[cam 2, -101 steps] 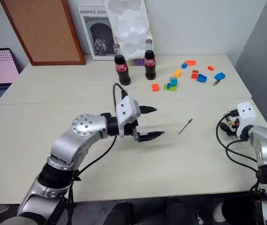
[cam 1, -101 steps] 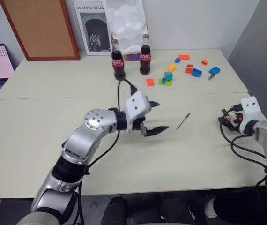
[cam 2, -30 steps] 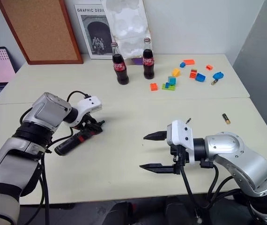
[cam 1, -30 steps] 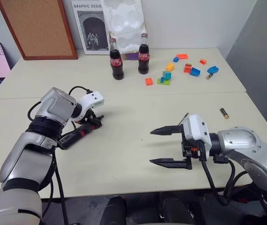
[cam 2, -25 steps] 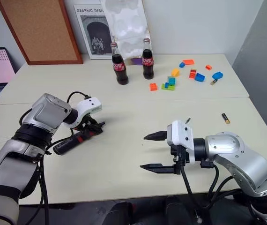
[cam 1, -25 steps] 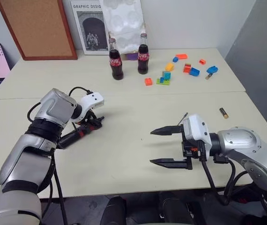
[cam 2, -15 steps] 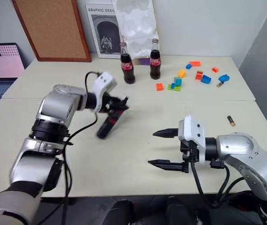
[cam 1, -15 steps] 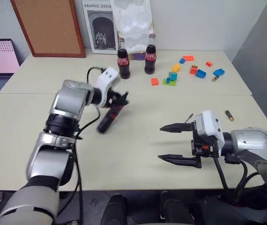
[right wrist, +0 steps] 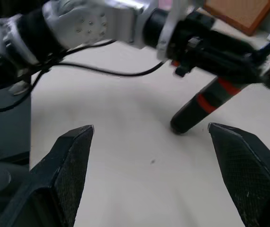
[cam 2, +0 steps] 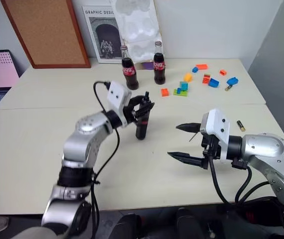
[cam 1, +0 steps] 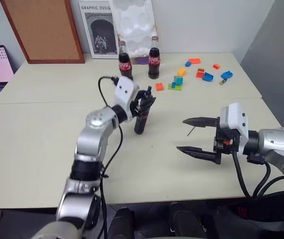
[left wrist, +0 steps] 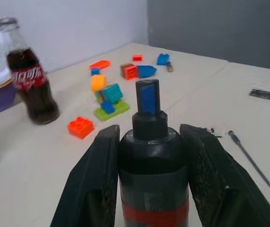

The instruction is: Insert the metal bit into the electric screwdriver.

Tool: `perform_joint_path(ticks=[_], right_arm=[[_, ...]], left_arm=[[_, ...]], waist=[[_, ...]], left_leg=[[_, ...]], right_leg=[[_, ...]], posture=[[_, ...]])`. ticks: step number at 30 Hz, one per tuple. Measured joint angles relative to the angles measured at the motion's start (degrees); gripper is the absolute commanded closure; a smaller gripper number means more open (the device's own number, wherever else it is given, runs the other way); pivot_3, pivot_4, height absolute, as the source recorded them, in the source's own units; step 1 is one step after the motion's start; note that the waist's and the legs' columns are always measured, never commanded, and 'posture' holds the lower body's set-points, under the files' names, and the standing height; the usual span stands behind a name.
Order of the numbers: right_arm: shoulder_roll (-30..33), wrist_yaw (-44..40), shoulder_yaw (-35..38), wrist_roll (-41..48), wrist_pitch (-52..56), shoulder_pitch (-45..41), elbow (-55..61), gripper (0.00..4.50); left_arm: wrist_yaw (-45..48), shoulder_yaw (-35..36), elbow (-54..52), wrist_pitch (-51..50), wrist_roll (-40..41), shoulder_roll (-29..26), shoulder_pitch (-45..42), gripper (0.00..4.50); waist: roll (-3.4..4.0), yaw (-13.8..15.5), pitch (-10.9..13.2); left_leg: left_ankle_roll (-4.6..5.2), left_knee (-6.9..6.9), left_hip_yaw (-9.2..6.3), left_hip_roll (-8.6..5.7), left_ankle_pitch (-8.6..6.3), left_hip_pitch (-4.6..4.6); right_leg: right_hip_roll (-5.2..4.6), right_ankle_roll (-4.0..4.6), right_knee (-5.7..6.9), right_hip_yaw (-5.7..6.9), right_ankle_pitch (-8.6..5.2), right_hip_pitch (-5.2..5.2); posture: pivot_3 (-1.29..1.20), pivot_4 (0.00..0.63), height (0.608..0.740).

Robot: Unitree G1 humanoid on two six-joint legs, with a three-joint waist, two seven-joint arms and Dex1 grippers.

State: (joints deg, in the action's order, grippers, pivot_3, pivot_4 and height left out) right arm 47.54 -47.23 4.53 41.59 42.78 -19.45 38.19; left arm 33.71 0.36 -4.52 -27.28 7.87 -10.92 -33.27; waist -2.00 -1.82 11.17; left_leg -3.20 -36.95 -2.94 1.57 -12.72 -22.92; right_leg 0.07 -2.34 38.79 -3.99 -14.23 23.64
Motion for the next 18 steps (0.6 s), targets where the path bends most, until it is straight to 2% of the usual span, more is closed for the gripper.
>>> perform_joint_path(ticks=[3,9,14,18], right_arm=[[0.65,-0.29,-0.07,0.02,0.0,-0.61,-0.28,0.43],[2.66,-2.64,-0.16,-0.11,-0.33,-1.52,-1.28,0.43],[4.78,-5.2,-1.23,-1.86,-1.63,-2.44,-3.11,0.43],[7.81,-8.81,-3.81,-6.61,-4.96,-3.68,-7.45,0.43]], left_arm=[[-3.37,0.55,-3.64,-0.08,1.01,1.68,3.37,2.86],[-5.19,0.39,-9.42,0.25,1.6,0.87,8.46,2.86],[-4.79,0.63,-14.22,-1.04,3.99,-1.95,11.97,2.86],[-4.39,1.43,-19.01,-2.42,6.47,-4.14,15.99,2.86]], waist=[[0.0,0.29,0.0],[0.01,0.17,-0.01],[0.01,0.07,-0.01],[0.02,0.03,-0.01]], left_leg=[[0.0,-0.01,-0.04,-0.02,0.0,0.03],[0.0,0.01,-0.03,-0.02,0.0,0.16],[0.0,0.01,-0.02,-0.02,0.0,0.17],[0.0,0.01,0.0,-0.01,-0.01,0.2]], right_leg=[[-0.01,-0.01,-0.05,0.05,0.01,-0.1],[-0.01,-0.01,-0.11,0.04,0.01,-0.22],[0.0,0.0,-0.13,0.04,0.0,-0.23],[-0.01,0.01,-0.14,0.03,-0.01,-0.23]], posture=[[0.0,0.15,0.74],[0.0,0.15,0.74],[0.0,0.15,0.74],[0.0,0.15,0.74]])
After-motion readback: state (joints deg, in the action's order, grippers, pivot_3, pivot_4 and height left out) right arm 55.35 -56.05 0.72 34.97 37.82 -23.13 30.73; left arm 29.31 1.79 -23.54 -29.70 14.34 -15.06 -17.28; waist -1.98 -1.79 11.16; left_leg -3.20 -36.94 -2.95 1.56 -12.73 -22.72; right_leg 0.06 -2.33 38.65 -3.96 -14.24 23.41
